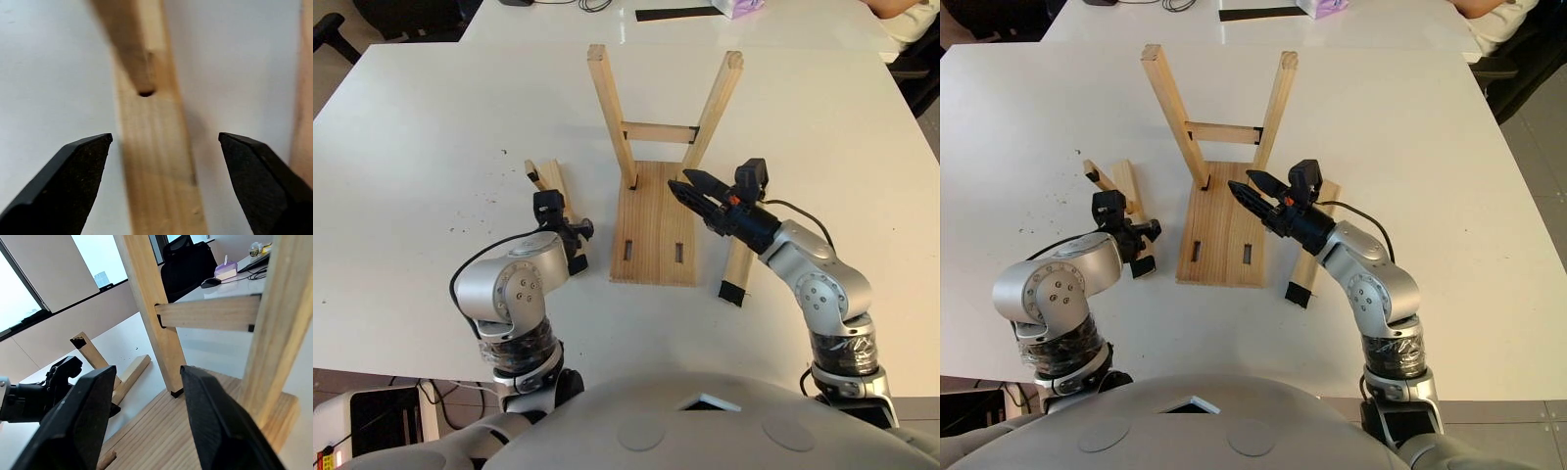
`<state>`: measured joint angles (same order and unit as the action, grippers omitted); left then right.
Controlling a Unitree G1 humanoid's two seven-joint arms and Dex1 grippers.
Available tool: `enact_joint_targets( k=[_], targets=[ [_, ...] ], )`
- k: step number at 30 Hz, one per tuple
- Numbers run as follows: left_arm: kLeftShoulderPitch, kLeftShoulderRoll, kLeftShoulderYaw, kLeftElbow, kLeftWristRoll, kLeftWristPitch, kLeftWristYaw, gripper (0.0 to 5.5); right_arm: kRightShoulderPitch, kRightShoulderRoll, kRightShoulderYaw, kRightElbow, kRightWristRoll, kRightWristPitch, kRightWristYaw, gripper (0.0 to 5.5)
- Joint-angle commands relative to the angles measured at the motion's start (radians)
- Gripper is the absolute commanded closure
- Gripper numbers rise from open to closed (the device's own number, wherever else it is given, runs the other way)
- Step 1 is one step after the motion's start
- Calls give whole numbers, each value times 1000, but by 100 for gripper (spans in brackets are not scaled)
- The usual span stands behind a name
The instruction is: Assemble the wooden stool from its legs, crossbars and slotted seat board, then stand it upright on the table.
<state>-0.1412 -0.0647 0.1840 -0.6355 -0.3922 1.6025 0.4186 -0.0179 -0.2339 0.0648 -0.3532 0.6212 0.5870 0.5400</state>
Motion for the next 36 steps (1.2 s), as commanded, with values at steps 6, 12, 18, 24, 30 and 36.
enact_joint_targets(
  k=[6,12,18,24,30,36],
  targets=[
    [140,152,-21,-27,-7,11,-159,233,10,24,-8,-4,-13,-39,-32,309],
    [164,192,-39,-8,6,11,-228,325,-11,22,-22,11,-13,-46,-29,309],
    [129,355,-47,57,34,-50,-336,347,-24,72,-76,18,30,-68,-61,309],
    [-84,365,28,261,71,-349,-383,347,-206,112,-240,7,198,-86,-131,309],
    [-499,361,237,506,10,-713,-380,347,-525,70,-258,86,120,-131,-206,309],
    [-698,323,338,431,-210,-863,-466,347,-763,-20,-166,241,-105,-195,-200,309]
  ],
)
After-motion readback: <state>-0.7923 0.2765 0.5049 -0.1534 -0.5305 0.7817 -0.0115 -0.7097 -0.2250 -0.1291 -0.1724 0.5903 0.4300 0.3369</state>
